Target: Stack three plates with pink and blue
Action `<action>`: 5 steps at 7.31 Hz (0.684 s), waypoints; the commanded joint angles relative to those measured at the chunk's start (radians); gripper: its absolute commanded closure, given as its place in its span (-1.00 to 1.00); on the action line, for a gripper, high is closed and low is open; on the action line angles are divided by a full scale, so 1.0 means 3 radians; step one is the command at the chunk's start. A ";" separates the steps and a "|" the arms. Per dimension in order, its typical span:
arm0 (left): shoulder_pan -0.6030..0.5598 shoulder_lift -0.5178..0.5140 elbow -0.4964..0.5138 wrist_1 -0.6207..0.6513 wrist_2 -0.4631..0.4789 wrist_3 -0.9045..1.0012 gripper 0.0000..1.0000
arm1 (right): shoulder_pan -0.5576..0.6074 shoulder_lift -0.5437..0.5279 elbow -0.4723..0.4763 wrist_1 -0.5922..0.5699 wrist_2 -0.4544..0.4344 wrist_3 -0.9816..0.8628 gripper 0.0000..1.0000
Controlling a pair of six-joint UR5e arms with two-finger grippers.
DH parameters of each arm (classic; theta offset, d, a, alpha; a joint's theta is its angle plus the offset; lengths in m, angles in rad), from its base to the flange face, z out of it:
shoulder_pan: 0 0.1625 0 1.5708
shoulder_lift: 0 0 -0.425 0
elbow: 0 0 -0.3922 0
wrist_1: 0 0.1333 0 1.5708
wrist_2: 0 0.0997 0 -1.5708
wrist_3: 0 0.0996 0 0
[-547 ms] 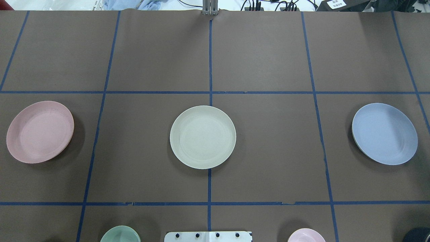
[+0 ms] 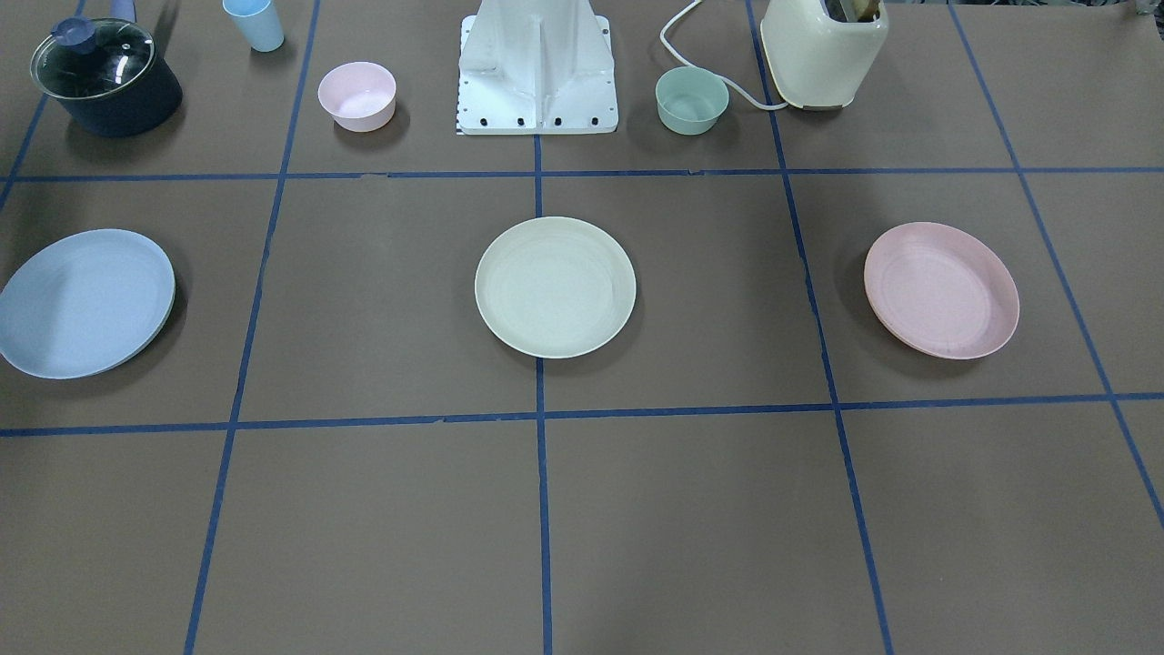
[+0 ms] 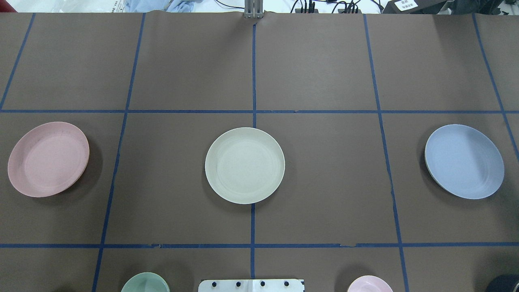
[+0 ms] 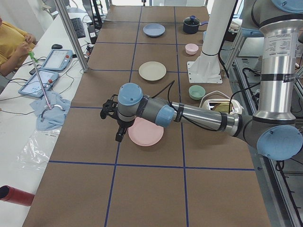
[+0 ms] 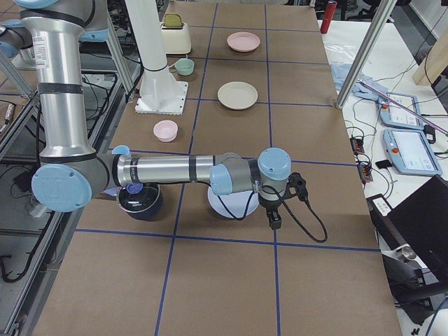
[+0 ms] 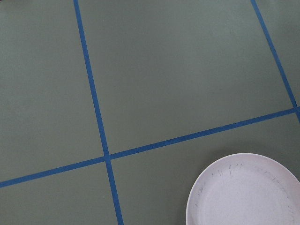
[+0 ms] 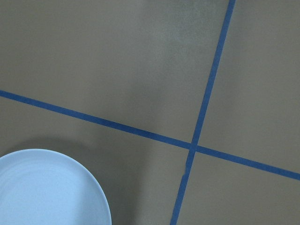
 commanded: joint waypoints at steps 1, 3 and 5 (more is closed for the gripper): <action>-0.0001 0.0000 -0.0062 0.0019 -0.0012 -0.0015 -0.99 | -0.0039 0.0016 -0.0005 0.0001 -0.0015 0.0028 -1.00; 0.0009 -0.0005 0.0050 -0.0026 -0.0007 -0.0030 -0.99 | -0.0090 -0.0080 -0.0015 0.0072 0.0076 0.0034 -1.00; 0.0354 0.0041 0.0050 -0.0037 -0.0012 -0.0020 -0.99 | -0.0243 -0.0117 -0.0046 0.0343 0.0067 0.0039 -1.00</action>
